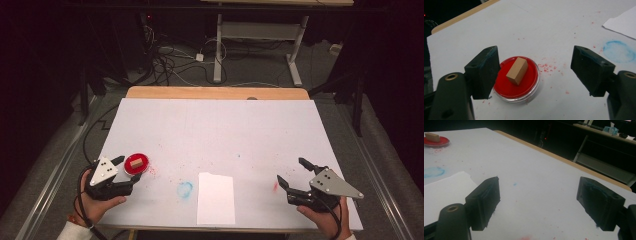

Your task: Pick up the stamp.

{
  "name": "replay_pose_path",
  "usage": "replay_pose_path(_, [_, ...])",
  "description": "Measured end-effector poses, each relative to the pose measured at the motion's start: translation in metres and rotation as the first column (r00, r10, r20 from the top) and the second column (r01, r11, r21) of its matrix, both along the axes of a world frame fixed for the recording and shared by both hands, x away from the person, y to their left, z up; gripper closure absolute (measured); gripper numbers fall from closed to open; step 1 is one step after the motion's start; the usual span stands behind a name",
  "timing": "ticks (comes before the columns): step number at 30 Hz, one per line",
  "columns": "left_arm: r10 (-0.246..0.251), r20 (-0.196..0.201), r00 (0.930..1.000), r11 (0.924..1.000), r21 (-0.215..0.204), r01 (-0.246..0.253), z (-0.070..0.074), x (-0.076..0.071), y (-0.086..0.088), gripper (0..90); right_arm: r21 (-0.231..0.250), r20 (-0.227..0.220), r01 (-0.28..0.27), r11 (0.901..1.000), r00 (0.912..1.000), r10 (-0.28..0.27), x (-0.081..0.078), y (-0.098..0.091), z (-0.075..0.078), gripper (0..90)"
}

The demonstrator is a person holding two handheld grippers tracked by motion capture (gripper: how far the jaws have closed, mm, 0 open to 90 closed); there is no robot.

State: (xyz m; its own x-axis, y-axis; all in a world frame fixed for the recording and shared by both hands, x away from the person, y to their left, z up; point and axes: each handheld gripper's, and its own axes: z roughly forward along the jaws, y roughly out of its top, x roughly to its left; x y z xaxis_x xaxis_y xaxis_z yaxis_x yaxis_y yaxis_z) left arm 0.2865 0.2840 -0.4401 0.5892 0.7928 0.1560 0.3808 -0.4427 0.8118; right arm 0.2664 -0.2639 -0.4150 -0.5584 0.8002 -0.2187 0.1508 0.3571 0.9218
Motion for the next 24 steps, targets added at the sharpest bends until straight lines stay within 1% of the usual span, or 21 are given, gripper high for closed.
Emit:
replay_pose_path(3, [0.002,0.0,1.0,1.0,0.003,-0.002,0.003,0.0,0.002,22.1,0.0,-0.011,-0.008,1.0,0.9999,0.008,0.002,-0.002,-0.002,19.3])
replay_pose_path(4, [0.004,-0.004,1.0,1.0,0.006,-0.004,0.004,0.0,0.002,22.1,0.0,-0.017,-0.006,1.0,0.9998,0.006,0.002,-0.002,-0.003,19.3])
replay_pose_path(6, [-0.008,-0.028,0.9996,0.9999,0.01,0.008,0.004,-0.001,0.004,22.0,0.001,-0.022,-0.007,1.0,0.9997,0.007,0.003,-0.002,-0.003,19.4])
replay_pose_path(8, [-0.016,-0.033,0.9993,0.9997,0.018,0.017,0.004,-0.001,0.004,20.6,-0.002,-0.021,-0.008,1.0,0.9997,0.008,0.003,-0.002,-0.003,19.4])
replay_pose_path(9, [-0.018,-0.039,0.9991,0.9993,0.032,0.019,0.005,-0.001,0.005,20.3,-0.014,-0.025,-0.007,0.9999,0.9997,0.007,0.003,-0.001,-0.004,19.4])
replay_pose_path(10, [-0.02,-0.064,0.9977,0.9982,0.055,0.023,0.007,0.001,0.007,20.3,-0.017,-0.03,-0.01,0.9998,0.9995,0.01,0.004,-0.001,-0.004,19.4])
replay_pose_path(11, [-0.02,-0.064,0.9977,0.9982,0.055,0.023,0.007,0.001,0.007,20.3,-0.017,-0.03,-0.01,0.9998,0.9995,0.01,0.004,-0.001,-0.004,19.4])
replay_pose_path(13, [-0.017,-0.088,0.996,0.9976,0.065,0.022,0.012,0.005,0.01,20.4,-0.031,-0.041,-0.015,0.9994,0.9991,0.014,0.005,0.0,-0.006,19.5])
replay_pose_path(14, [-0.018,-0.099,0.9949,0.9969,0.074,0.026,0.014,0.006,0.011,20.4,-0.031,-0.041,-0.015,0.9994,0.9991,0.014,0.005,0.0,-0.006,19.5])
replay_pose_path(15, [-0.02,-0.114,0.9933,0.9954,0.091,0.03,0.019,0.009,0.012,22.1,-0.037,-0.05,-0.016,0.9992,0.9986,0.014,0.004,0.001,-0.008,19.6])
replay_pose_path(16, [-0.017,-0.12,0.9927,0.9947,0.098,0.029,0.021,0.01,0.013,22.7,-0.038,-0.056,-0.014,0.9992,0.9984,0.012,0.004,0.0,-0.009,19.6])
replay_pose_path(17, [-0.019,-0.133,0.991,0.9938,0.106,0.033,0.026,0.013,0.013,22.7,-0.038,-0.056,-0.014,0.9992,0.9984,0.012,0.004,0.0,-0.009,19.6])
replay_pose_path(19, [-0.024,-0.16,0.9869,0.9909,0.127,0.044,0.033,0.02,0.013,22.8,-0.042,-0.071,-0.014,0.999,0.9974,0.011,0.006,0.0,-0.011,19.6])
replay_pose_path(20, [-0.039,-0.197,0.9796,0.9879,0.14,0.067,0.037,0.026,0.013,23.3,-0.041,-0.071,-0.017,0.999,0.9974,0.014,0.006,0.0,-0.011,19.7])
replay_pose_path(21, [-0.039,-0.197,0.9796,0.9879,0.14,0.067,0.037,0.026,0.013,24.6,-0.041,-0.071,-0.017,0.999,0.9974,0.014,0.006,0.0,-0.011,19.7])
replay_pose_path(22, [-0.04,-0.224,0.9738,0.9848,0.156,0.076,0.039,0.031,0.013,24.9,-0.046,-0.075,-0.023,0.9987,0.997,0.019,0.007,0.001,-0.012,19.8])
replay_pose_path(23, [-0.042,-0.246,0.9683,0.98,0.178,0.088,0.041,0.035,0.012,24.9,-0.046,-0.075,-0.023,0.9987,0.997,0.019,0.007,0.001,-0.012,19.8])
replay_pose_path(24, [-0.049,-0.274,0.9605,0.9766,0.188,0.104,0.042,0.039,0.011,29.8,-0.056,-0.084,-0.028,0.998,0.9962,0.023,0.007,0.001,-0.014,19.9])
